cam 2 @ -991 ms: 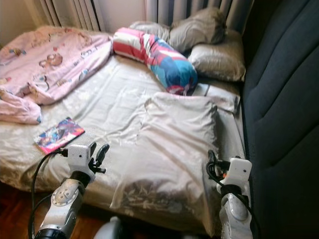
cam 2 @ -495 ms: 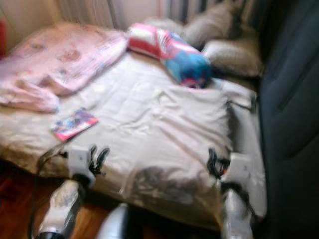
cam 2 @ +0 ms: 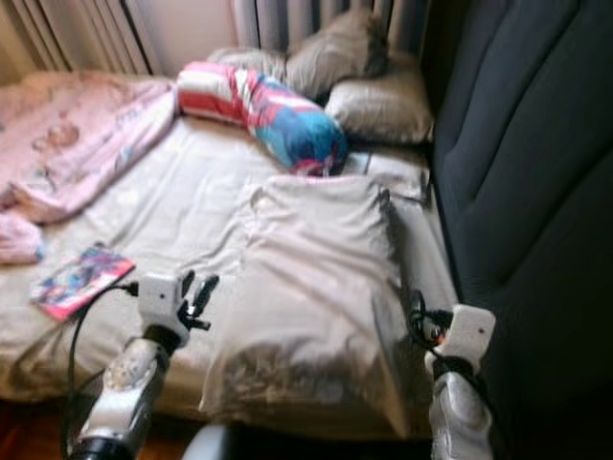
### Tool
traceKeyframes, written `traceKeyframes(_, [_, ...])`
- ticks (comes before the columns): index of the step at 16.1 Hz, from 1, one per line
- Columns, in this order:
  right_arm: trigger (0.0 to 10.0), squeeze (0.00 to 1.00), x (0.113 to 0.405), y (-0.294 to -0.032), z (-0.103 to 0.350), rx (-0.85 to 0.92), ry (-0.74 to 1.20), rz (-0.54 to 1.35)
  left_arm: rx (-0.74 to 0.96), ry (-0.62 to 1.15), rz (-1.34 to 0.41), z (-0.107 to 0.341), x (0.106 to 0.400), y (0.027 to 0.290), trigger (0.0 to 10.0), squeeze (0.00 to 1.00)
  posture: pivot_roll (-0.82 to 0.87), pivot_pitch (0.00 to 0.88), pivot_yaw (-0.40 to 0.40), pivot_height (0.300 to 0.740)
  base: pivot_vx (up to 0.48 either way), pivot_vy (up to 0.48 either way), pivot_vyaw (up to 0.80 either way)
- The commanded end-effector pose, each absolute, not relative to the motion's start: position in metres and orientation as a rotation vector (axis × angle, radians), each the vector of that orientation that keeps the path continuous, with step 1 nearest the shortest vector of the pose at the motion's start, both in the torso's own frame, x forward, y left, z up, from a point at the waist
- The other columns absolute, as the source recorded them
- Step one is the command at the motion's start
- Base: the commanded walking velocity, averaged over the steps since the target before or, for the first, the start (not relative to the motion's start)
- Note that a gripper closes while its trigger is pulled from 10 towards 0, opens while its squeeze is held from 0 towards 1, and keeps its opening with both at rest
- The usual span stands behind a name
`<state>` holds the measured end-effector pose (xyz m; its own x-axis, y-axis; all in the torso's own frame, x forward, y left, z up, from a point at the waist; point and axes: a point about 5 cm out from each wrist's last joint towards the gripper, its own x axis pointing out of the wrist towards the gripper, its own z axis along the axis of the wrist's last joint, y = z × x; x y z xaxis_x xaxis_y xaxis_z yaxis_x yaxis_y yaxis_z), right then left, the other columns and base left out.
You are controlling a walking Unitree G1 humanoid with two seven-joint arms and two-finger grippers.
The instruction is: Clean up the room
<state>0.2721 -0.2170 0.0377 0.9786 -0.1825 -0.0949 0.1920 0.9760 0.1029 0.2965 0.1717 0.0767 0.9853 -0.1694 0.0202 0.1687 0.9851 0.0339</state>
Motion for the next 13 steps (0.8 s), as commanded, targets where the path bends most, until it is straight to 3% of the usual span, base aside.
traceKeyframes(1, [10.0,0.00,0.275,-0.209,0.039,0.121,0.080,-0.164,0.030,-0.014,-0.155,0.077,0.296,0.177,10.0,0.00,0.05,0.103,-0.012,0.658,0.296,0.000,0.00])
traceKeyframes(7, [10.0,0.00,0.277,-0.206,0.040,0.101,0.080,-0.124,0.029,-0.019,-0.161,0.079,0.298,0.174,10.0,0.00,0.04,0.110,-0.010,0.658,0.295,0.000,0.00])
traceKeyframes(9, [10.0,0.00,0.284,-0.202,0.041,0.087,0.105,-0.078,0.009,-0.012,-0.170,0.080,0.303,0.170,10.0,0.00,0.04,0.124,-0.008,0.658,0.000,0.000,0.00])
traceKeyframes(13, [10.0,0.00,0.320,-0.200,0.059,0.066,0.150,-0.024,-0.144,0.080,-0.182,0.090,0.340,0.162,10.0,0.00,0.03,0.207,-0.006,0.658,0.000,0.000,0.00])
